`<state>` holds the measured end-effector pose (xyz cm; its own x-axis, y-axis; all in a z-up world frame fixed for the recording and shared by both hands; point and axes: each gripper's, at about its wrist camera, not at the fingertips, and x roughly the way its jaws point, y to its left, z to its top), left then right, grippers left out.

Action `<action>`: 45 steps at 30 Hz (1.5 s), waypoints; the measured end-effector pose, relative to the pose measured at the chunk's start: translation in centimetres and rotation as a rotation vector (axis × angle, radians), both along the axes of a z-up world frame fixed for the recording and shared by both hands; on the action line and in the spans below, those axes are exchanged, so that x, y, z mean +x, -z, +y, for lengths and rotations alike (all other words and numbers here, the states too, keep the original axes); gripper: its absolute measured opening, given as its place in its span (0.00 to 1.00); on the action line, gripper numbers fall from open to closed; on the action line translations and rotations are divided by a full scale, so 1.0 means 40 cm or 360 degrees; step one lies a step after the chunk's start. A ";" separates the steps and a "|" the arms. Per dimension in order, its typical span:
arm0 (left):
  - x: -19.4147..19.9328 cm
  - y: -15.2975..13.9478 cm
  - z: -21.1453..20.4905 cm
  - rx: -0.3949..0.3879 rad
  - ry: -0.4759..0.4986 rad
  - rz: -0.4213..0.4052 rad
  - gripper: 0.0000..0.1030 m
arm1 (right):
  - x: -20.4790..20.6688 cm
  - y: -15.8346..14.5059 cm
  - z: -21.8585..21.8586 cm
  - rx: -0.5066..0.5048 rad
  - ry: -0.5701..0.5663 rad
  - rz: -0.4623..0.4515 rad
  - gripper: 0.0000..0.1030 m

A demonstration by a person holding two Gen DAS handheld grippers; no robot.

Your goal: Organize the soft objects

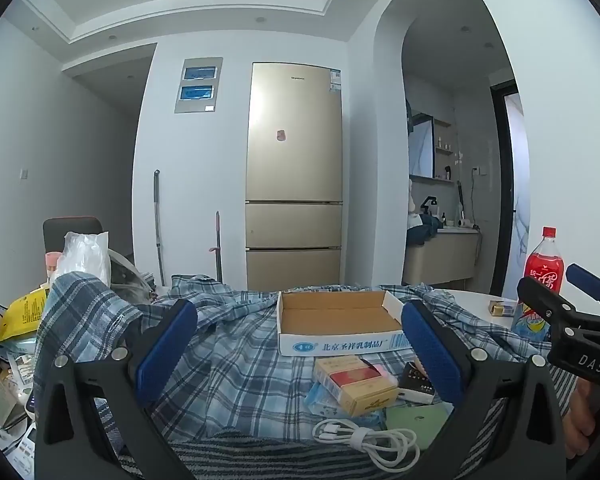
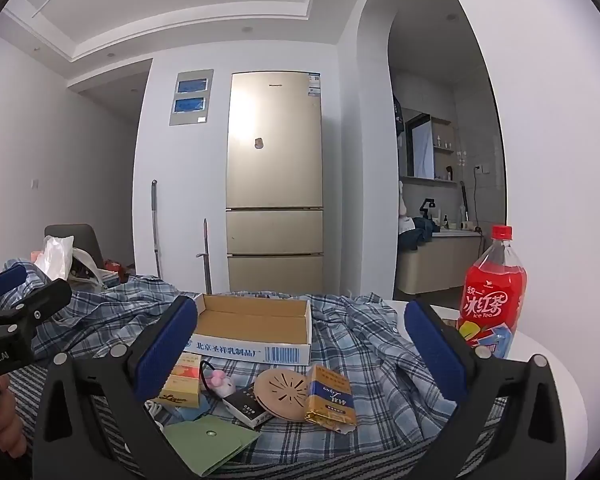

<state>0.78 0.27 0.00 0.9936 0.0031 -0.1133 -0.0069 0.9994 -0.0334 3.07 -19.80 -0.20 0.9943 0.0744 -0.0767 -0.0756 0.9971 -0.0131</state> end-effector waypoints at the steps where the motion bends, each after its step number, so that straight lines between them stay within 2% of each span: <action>1: 0.000 0.000 -0.002 0.0001 -0.0001 0.0000 1.00 | 0.000 0.000 0.000 -0.0001 0.0000 0.0000 1.00; 26: 0.000 0.003 0.000 0.0008 -0.0003 0.0007 1.00 | 0.004 -0.001 -0.003 0.0002 -0.0002 -0.0002 1.00; 45: -0.003 0.001 0.001 0.0018 -0.0004 -0.0005 1.00 | 0.022 0.013 -0.007 -0.0025 0.0005 0.0048 1.00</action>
